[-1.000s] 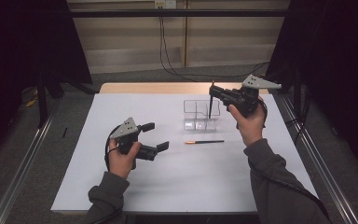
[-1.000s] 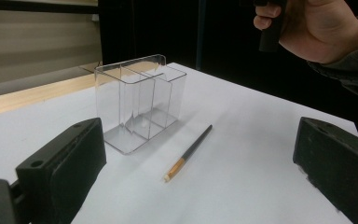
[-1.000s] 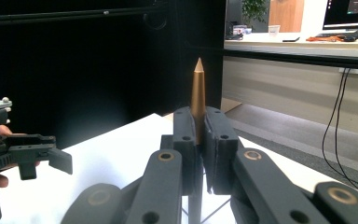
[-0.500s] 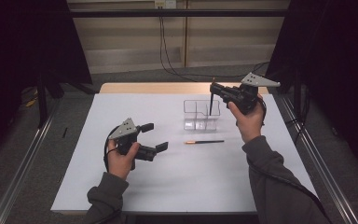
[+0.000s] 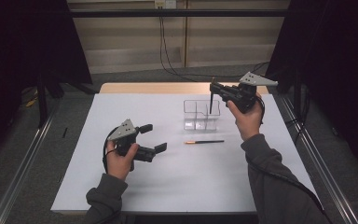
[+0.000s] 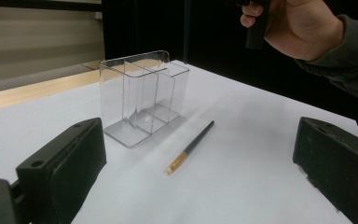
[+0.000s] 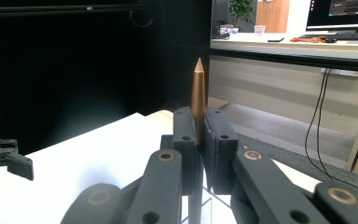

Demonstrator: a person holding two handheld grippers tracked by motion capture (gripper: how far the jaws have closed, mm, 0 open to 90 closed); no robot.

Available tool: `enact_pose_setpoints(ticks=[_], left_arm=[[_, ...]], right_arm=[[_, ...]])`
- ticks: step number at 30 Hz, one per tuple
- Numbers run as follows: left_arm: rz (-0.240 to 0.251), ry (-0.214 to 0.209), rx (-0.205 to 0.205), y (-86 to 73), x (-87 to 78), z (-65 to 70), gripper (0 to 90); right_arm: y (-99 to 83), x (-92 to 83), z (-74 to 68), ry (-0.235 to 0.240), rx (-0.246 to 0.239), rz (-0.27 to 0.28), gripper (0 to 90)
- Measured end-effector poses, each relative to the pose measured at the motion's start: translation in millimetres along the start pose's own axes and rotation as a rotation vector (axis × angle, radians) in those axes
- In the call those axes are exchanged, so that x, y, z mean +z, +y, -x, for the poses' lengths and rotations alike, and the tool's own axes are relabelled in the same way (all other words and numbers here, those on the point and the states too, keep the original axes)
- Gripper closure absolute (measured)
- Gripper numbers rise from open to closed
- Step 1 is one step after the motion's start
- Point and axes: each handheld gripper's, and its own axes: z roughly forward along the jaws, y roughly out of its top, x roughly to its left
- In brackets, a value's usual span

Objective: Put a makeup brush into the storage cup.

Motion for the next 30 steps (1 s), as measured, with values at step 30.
enact_pose_setpoints(ticks=[30], left_arm=[[-0.004,0.004,0.005,-0.7,-3.1,-1.0,2.3]], right_arm=[[-7.6,2.6,15.8,-0.054,-0.004,0.006,84.3]])
